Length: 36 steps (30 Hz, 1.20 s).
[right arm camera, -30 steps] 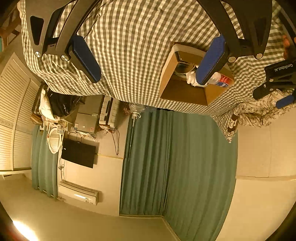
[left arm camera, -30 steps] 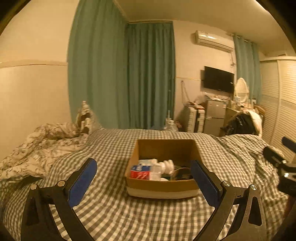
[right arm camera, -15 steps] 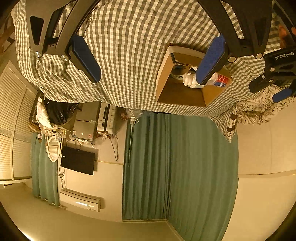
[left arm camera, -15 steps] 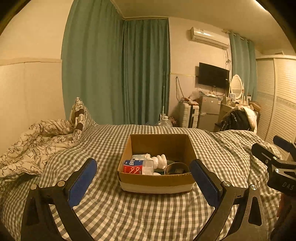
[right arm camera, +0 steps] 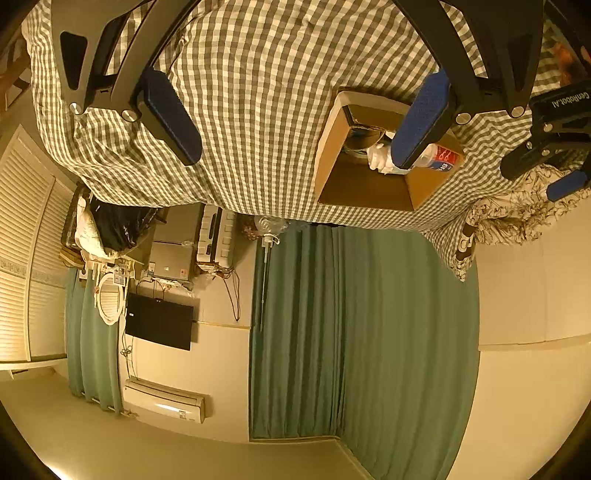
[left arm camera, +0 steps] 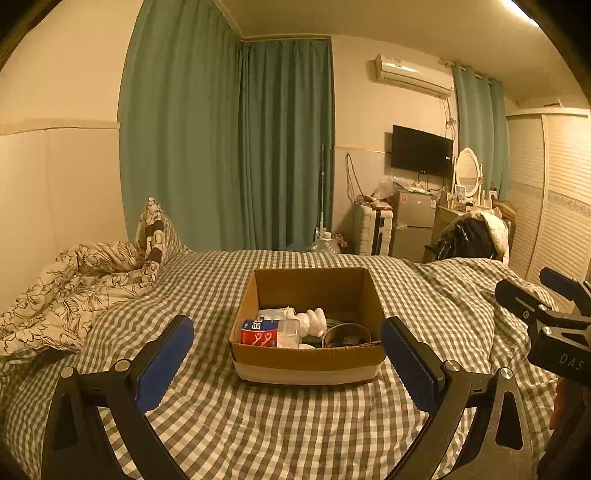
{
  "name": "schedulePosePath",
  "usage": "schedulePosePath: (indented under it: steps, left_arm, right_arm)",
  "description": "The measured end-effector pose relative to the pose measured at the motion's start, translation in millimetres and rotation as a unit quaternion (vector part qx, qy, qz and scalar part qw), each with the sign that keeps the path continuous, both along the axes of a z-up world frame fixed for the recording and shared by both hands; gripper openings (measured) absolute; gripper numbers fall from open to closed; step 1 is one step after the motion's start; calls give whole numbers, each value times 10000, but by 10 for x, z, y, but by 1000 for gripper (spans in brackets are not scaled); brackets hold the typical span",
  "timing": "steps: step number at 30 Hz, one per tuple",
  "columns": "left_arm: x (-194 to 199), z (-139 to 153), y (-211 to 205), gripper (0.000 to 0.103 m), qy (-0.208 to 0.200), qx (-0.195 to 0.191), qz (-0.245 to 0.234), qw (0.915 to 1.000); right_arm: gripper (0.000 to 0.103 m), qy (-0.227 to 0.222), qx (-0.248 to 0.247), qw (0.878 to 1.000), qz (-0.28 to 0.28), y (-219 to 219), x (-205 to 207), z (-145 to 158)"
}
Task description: Organize objects
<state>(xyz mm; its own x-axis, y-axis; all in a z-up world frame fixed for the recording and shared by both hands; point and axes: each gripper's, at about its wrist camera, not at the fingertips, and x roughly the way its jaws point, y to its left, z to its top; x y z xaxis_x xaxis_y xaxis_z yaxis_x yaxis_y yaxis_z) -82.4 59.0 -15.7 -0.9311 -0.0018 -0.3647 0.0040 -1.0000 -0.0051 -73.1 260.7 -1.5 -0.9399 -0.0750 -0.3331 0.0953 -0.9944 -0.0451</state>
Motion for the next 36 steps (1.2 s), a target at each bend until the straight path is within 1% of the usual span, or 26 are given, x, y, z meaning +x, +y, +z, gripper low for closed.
schedulePosePath:
  steps: [9, 25, 36]
  left_arm:
    - [2, -10, -8, 103, 6, -41, 37, 10000]
    - [9, -8, -6, 103, -4, -73, -5, 10000]
    - [-14, -22, -42, 103, -112, -44, 87, 9999]
  right_arm:
    - [103, 15, -90, 10000, -1, 47, 0, -7]
    - [103, -73, -54, 10000, 37, -14, -18, -36]
    - [103, -103, -97, 9999, 24, -12, -24, -39]
